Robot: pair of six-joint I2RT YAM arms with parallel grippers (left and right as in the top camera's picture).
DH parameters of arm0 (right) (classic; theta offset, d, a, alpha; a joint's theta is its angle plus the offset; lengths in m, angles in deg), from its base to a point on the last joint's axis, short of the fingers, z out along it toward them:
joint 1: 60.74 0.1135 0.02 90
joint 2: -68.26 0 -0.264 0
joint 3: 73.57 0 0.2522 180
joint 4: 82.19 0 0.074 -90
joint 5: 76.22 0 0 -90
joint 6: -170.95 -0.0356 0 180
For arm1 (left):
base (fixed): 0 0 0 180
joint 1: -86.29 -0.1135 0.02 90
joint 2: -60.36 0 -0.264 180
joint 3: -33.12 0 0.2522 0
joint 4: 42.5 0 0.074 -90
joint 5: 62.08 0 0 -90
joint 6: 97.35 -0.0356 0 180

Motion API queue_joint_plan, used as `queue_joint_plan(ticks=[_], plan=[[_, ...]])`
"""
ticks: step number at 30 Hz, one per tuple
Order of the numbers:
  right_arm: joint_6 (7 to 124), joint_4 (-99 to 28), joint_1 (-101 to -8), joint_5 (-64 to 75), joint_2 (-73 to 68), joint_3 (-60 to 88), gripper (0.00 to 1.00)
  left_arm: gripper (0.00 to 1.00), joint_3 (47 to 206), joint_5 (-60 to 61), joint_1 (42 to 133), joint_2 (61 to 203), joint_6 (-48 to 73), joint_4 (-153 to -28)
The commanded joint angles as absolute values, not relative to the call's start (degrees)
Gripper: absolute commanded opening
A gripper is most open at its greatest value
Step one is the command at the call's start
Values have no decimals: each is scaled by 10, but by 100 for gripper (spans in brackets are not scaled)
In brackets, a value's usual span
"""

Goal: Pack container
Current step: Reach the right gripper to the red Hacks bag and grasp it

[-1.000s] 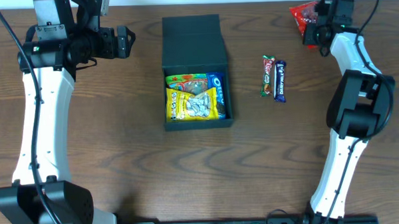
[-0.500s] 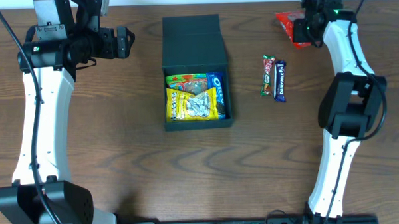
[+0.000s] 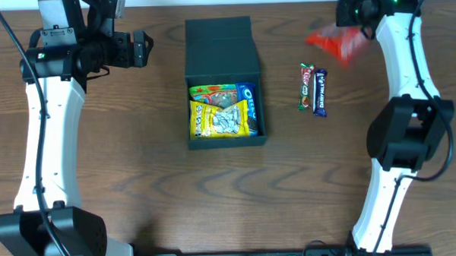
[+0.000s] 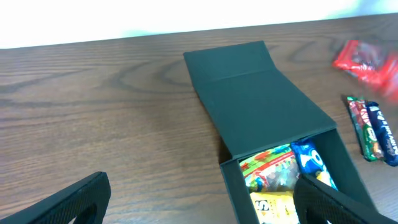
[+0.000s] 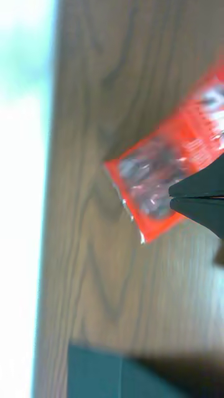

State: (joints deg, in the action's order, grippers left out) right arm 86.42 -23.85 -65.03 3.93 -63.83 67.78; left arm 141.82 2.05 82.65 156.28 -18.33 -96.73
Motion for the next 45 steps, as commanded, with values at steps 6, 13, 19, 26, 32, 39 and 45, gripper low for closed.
queue_joint_plan(ticks=[6,13,19,26,32,39,45], plan=[[941,-175,-617,-23,-581,692,1,95,1427,31,825,1561,-196,-967],[996,-180,-630,95,-606,675,59,95,1427,28,825,1561,-196,-968],[992,-200,-651,94,-675,675,95,95,1427,28,825,1561,-196,-968],[992,-238,-660,93,-726,675,99,95,1427,28,825,1561,-196,-968],[1003,-248,-672,90,-763,675,99,95,1427,28,825,1561,-196,-968],[1034,-254,-684,89,-797,675,99,95,1427,28,825,1561,-196,-967],[1035,-252,-686,74,-804,675,98,95,1427,28,825,1561,-196,-967]])
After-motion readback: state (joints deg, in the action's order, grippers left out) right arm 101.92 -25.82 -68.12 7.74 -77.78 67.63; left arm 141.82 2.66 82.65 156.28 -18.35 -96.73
